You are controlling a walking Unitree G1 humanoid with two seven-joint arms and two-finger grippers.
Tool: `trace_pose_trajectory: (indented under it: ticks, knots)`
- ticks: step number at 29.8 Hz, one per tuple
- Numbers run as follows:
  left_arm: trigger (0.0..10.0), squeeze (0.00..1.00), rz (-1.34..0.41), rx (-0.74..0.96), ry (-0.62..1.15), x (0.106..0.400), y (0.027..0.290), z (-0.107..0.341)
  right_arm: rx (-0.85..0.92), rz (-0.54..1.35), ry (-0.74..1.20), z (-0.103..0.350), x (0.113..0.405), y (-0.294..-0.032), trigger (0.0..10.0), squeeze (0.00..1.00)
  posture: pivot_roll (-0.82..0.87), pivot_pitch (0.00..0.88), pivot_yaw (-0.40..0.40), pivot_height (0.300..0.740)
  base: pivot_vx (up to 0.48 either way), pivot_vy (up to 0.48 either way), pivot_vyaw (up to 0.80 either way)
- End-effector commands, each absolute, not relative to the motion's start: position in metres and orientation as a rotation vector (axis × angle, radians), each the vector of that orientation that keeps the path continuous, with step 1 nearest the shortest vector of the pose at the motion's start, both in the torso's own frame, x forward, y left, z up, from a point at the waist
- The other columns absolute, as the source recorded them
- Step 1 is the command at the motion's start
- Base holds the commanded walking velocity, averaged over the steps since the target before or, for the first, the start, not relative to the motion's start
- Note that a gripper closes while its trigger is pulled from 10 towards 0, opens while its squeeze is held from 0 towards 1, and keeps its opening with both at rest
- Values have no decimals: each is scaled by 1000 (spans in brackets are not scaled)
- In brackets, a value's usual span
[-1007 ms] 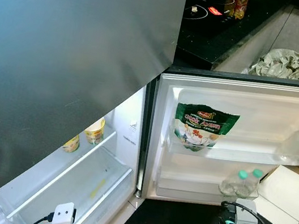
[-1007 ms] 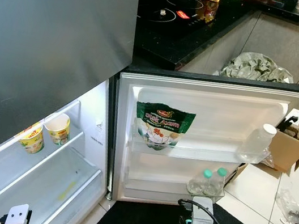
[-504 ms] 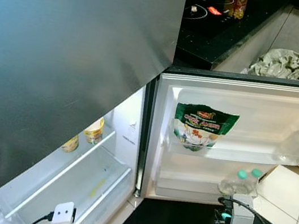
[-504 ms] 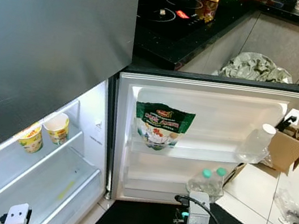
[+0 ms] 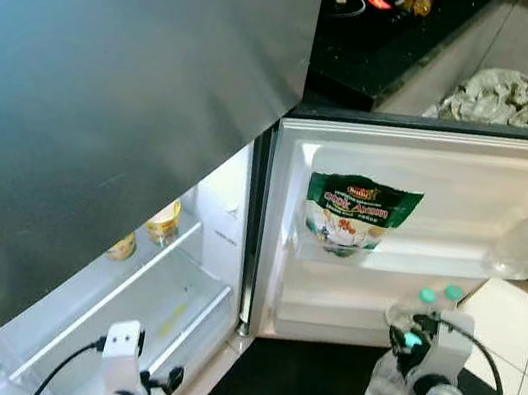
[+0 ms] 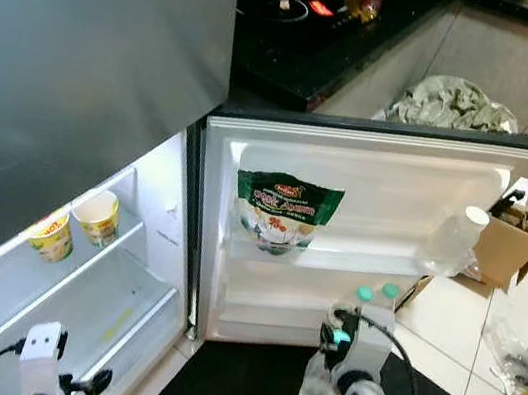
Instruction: Restocking fridge
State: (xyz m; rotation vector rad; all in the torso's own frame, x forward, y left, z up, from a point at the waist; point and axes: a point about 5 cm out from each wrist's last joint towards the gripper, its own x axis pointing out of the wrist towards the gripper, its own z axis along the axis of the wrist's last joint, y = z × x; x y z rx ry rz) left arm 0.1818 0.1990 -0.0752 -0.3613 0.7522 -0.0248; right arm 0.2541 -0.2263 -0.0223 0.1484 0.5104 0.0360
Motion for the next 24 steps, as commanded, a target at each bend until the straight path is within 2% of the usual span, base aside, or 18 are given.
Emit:
trace_pose_trajectory:
  ticks: [1, 13, 24]
  knots:
    - [10000, 0, -7, -351, 754, 180, 207, -75, 151, 29, 482, -18, 257, -229, 10000, 0, -20, 40, 4, 740, 0, 0, 0]
    - [10000, 0, -96, -277, 780, 178, 200, -76, 122, 50, 484, -18, 259, -227, 10000, 0, -26, 30, -3, 740, 0, 0, 0]
    - [10000, 0, -30, -343, 708, 193, 205, -68, 107, 53, 493, -18, 258, -227, 10000, 0, -35, 44, 5, 740, 0, 0, 0]
